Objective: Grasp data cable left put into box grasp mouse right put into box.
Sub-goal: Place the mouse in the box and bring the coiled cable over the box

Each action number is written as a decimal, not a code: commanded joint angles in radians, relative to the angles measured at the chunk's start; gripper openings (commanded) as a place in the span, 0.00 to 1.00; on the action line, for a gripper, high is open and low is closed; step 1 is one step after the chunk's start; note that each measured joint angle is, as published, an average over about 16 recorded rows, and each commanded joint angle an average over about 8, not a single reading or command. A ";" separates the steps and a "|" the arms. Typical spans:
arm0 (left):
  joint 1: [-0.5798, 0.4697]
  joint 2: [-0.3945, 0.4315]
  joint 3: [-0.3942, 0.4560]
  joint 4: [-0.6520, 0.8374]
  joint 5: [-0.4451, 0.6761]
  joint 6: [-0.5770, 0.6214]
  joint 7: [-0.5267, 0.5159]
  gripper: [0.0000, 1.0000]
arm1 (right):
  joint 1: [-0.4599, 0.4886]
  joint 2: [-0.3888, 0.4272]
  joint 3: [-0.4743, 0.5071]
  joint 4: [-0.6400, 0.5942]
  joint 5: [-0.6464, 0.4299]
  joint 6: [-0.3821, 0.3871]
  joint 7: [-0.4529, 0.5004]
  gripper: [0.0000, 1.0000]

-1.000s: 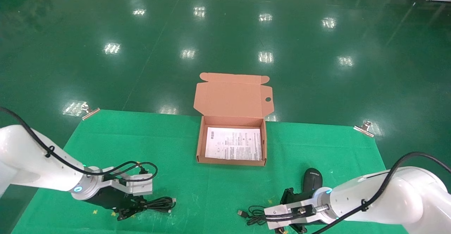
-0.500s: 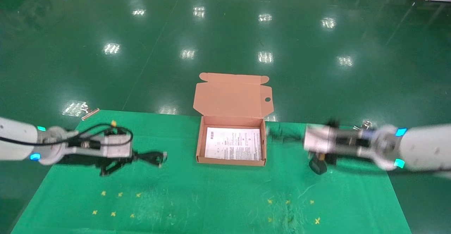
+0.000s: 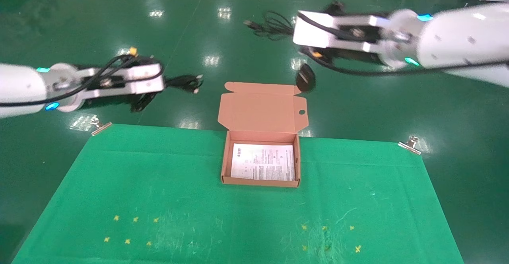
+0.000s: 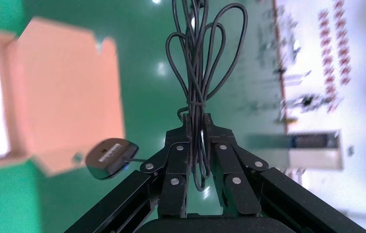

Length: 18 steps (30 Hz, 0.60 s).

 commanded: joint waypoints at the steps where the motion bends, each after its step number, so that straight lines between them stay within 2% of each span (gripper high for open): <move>1: -0.015 0.019 -0.003 -0.010 0.028 -0.017 -0.027 0.00 | 0.038 -0.048 -0.005 -0.044 -0.001 0.030 -0.029 0.00; 7: -0.051 0.067 -0.007 -0.001 0.090 -0.054 -0.076 0.00 | 0.132 -0.169 -0.018 -0.237 0.027 0.101 -0.137 0.00; 11: -0.068 0.084 -0.009 0.005 0.122 -0.063 -0.100 0.00 | 0.173 -0.216 -0.023 -0.329 0.055 0.122 -0.198 0.00; 18: -0.079 0.089 -0.010 0.002 0.152 -0.067 -0.121 0.00 | 0.190 -0.235 -0.030 -0.373 0.093 0.139 -0.244 0.00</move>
